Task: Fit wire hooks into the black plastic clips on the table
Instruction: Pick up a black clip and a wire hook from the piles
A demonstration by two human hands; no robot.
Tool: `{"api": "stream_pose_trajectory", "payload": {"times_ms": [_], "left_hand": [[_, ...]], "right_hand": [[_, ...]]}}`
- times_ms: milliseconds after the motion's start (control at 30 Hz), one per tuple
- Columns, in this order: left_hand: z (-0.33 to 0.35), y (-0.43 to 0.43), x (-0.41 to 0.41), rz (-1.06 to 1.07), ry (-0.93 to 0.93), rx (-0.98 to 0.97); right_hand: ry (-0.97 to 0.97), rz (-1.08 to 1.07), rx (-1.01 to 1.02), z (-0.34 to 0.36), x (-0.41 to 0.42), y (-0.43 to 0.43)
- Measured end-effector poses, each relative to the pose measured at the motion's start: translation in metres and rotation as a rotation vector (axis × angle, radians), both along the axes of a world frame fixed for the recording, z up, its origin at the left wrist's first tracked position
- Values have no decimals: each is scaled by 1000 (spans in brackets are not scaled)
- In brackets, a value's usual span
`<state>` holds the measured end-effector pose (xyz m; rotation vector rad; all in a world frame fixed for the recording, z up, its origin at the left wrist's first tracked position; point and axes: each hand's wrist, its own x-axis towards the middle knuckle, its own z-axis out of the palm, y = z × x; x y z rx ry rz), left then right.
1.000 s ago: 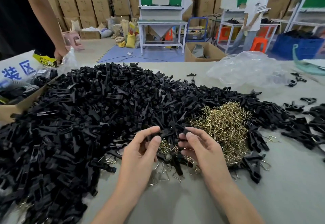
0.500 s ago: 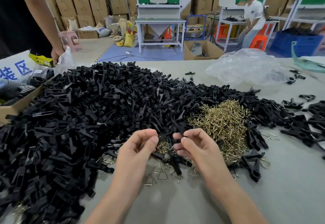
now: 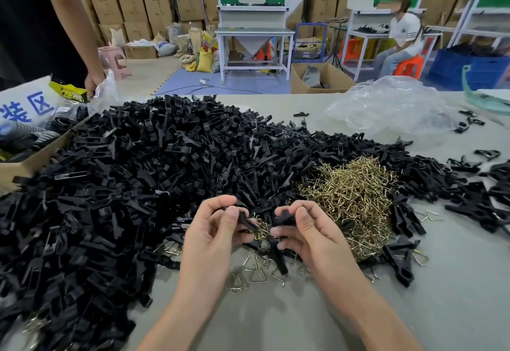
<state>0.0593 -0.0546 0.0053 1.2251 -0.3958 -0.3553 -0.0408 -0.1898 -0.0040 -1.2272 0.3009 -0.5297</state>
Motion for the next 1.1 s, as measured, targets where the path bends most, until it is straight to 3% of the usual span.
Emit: {"api": "stream_pose_trajectory", "payload": {"times_ms": [100,267,500,800,1100], "left_hand": [[0,-2,-2,1,40,3],[-4,-3,-4,-91,-6,142],[0,-1,-7,-110,-123,162],[-3,0,-8,-107,-177,246],[-3,-1,-11,-66,-217,239]], "right_hand": [[-45,3,170,-1,4,0],[-36,21,237,-6,4,-2],[6,-13,158,-6,11,-3],[116,47,-115,-10,5,-3],[77,30,-136,-3,1,1]]}}
